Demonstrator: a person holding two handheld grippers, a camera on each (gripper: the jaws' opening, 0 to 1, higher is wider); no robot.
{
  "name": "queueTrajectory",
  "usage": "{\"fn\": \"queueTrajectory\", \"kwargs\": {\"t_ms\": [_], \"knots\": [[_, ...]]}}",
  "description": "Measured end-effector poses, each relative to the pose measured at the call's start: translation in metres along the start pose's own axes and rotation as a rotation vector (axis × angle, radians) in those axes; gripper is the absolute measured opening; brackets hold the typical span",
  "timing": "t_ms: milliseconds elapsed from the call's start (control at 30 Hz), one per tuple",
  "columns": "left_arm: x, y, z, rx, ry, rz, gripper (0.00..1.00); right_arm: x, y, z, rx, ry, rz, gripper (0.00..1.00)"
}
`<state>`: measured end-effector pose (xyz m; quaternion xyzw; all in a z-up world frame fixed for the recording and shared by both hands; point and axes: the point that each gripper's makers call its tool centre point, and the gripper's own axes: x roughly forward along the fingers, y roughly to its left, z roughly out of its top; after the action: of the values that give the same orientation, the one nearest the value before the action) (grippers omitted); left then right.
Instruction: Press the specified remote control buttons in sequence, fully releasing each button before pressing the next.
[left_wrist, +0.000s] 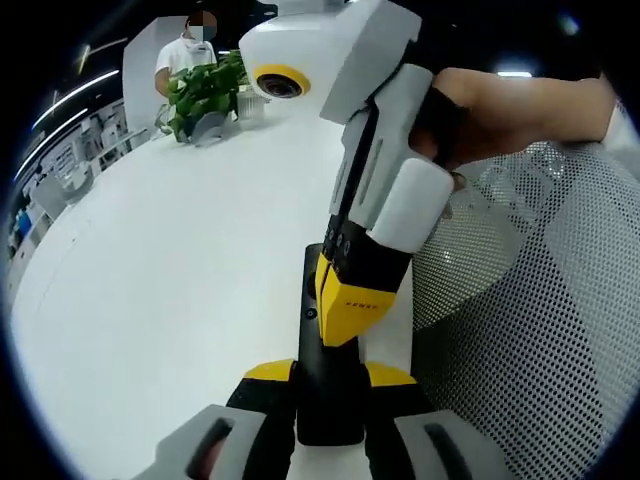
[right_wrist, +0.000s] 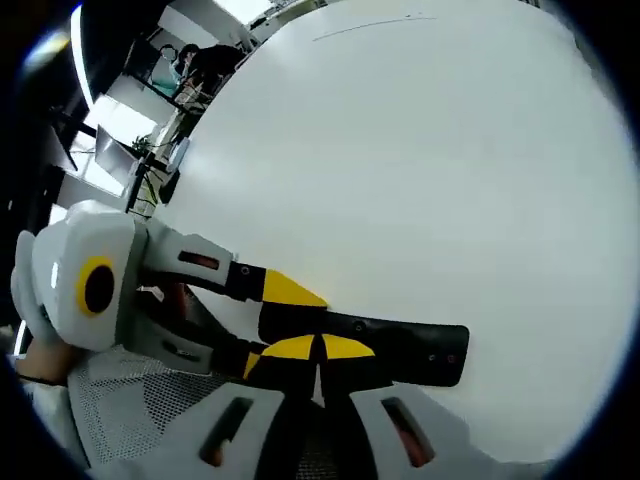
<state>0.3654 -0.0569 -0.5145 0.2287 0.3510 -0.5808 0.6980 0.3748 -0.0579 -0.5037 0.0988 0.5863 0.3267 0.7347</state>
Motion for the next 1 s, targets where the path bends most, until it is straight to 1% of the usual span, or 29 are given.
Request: {"fn": "queueTrajectory", "kwargs": {"t_ms": [100,300,467,600,800,867,1000], "knots": [[0.0000,-0.0001,0.0001,0.003,0.003,-0.001,0.25,0.0029,-0.0009,-0.0022,-0.026,0.014,-0.014,0.00],[-0.0001,-0.0002,0.0002,0.003,0.004,-0.001,0.25,0.0061,-0.0025,-0.0049,-0.051,0.025,-0.021,0.00],[-0.0002,-0.0003,0.0001,0.005,0.007,-0.002,0.25,0.0073,-0.0025,-0.0015,-0.050,0.009,-0.014,0.00],[-0.0002,-0.0003,0.0001,0.005,0.006,-0.002,0.25,0.0074,-0.0016,-0.0024,-0.053,0.008,-0.017,0.00],[0.0000,0.0002,0.0005,0.004,0.006,-0.003,0.25,0.0075,0.0002,-0.0057,-0.106,-0.006,-0.040,0.00],[0.0005,0.0007,0.0010,0.000,0.004,-0.002,0.25,0.0074,-0.0010,-0.0049,-0.076,-0.012,-0.032,0.00],[0.0006,0.0009,0.0008,0.003,0.006,0.001,0.25,0.0064,0.0011,-0.0049,-0.091,-0.019,-0.033,0.00]]}}
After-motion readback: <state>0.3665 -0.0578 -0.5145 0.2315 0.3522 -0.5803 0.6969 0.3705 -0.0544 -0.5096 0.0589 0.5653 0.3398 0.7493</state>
